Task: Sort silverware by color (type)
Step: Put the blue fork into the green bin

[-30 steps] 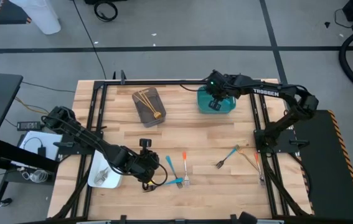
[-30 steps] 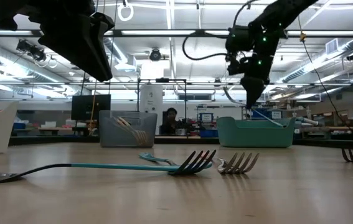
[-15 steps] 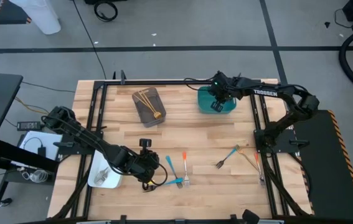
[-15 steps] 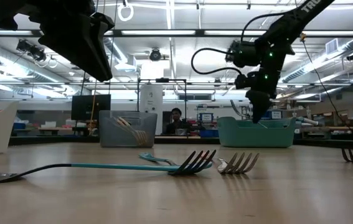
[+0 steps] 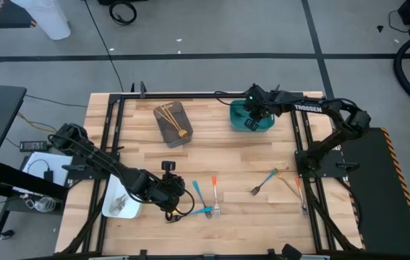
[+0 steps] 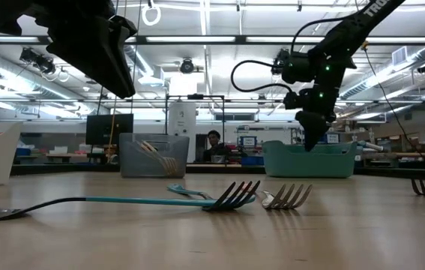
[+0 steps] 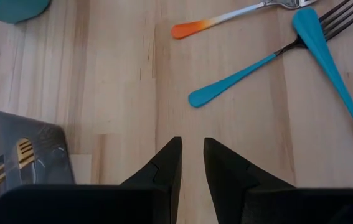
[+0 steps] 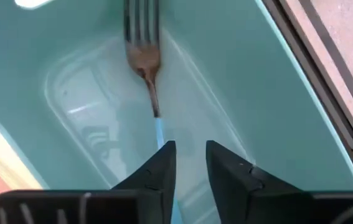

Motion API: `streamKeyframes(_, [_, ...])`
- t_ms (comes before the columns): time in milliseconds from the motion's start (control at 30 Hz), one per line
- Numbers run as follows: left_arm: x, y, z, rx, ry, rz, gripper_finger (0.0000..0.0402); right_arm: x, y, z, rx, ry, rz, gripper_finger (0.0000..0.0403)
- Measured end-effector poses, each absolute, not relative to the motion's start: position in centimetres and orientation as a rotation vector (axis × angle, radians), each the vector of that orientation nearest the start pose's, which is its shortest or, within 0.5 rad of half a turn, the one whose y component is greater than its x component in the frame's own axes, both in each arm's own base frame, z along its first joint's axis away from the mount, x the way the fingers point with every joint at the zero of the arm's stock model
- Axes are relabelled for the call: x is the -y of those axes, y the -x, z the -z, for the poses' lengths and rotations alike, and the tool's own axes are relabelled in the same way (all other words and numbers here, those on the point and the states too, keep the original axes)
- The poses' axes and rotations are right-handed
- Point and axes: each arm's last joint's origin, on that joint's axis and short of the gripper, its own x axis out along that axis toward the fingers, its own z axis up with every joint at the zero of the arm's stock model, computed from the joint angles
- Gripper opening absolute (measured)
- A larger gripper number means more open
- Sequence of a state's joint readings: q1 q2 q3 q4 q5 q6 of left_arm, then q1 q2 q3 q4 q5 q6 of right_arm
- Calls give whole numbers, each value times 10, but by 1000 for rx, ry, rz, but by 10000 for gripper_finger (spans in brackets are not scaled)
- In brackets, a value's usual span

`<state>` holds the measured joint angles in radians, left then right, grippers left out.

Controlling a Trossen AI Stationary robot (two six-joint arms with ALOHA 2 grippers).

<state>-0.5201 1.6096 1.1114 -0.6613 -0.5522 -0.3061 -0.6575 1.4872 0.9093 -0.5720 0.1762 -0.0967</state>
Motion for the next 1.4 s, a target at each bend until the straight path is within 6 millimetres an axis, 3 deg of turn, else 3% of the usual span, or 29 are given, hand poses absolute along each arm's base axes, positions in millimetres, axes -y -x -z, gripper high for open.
streamKeyframes(233, [141,-277,-218,-969,-307,-180,75,173,-219,-218,-1201,-231,684,118])
streamKeyframes(400, [141,-278,-218,-969,-307,-181,75,163,-226,-225,-1203,-276,632,118])
streamKeyframes(967, [141,-277,-218,-970,-312,-178,75,105,-252,-223,-1254,-271,496,118])
streamKeyframes(1400, [141,-277,-218,-975,-319,-177,75,41,-268,-222,-1275,-203,353,118])
